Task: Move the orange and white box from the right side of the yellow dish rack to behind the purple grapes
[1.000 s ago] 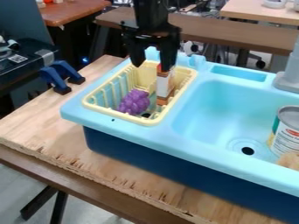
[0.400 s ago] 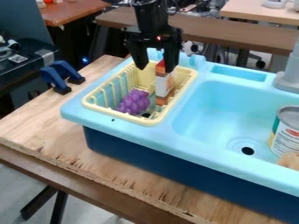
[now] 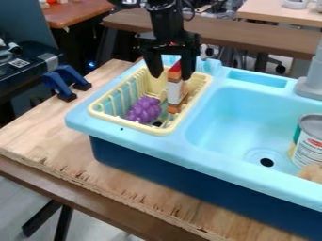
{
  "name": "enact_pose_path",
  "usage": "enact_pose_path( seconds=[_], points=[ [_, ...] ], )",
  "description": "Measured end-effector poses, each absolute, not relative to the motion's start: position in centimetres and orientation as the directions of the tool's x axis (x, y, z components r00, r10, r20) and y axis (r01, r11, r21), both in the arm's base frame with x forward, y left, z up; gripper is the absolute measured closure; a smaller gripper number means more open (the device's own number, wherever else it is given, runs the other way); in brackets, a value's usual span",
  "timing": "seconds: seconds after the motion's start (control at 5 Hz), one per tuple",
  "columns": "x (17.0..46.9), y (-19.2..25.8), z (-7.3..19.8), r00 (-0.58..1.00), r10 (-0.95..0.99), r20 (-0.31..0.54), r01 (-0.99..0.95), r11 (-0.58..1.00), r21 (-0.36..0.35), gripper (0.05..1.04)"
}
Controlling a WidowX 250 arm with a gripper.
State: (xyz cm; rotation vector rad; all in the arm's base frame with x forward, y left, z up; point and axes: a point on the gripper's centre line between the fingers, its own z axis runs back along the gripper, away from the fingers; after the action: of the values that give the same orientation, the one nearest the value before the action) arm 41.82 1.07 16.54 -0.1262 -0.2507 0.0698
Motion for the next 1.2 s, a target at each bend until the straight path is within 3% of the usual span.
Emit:
enact_pose_path(
  seconds=[0.4, 0.6, 1.0, 1.2],
  points=[
    [42.3, 0.3, 16.4, 0.955, 0.129, 0.266, -0.074, 0.975, -0.209, 0.675],
    [42.2, 0.0, 16.3, 0.954, 0.145, 0.262, -0.078, 0.965, -0.249, 0.685],
    [41.5, 0.4, 20.7, 0.966, 0.103, 0.236, -0.032, 0.958, -0.286, 0.685],
    [39.9, 1.6, 21.5, 0.974, 0.140, 0.177, -0.102, 0.972, -0.210, 0.685]
  ],
)
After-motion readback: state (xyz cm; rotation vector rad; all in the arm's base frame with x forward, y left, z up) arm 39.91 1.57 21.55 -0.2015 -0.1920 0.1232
